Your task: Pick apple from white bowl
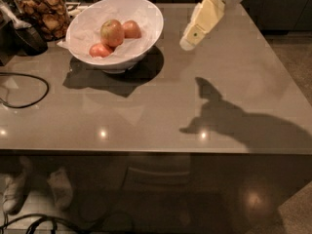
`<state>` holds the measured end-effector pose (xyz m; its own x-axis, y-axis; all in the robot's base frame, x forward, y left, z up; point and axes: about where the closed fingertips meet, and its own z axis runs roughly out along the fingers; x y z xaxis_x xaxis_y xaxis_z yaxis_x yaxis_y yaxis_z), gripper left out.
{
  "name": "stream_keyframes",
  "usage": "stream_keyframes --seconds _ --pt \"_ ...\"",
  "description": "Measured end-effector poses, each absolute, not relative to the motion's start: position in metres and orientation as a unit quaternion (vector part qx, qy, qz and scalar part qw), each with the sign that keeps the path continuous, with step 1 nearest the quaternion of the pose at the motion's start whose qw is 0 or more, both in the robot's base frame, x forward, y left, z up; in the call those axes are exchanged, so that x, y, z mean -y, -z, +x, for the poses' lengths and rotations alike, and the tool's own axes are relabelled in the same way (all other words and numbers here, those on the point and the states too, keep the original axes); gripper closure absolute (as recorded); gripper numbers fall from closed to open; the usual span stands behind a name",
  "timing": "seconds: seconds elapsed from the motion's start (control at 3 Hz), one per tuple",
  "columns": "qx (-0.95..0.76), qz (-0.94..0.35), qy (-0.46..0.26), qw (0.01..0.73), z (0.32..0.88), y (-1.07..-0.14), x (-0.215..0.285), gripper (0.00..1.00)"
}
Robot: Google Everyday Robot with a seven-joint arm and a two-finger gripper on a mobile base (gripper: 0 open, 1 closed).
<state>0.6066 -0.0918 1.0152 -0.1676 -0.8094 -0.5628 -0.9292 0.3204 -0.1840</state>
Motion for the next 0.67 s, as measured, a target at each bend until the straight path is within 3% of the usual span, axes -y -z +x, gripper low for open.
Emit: stream_keyframes --seconds 0.67 --pt "-0.742 -0.578 -0.124 0.315 0.616 -1.018 0.069 0.00"
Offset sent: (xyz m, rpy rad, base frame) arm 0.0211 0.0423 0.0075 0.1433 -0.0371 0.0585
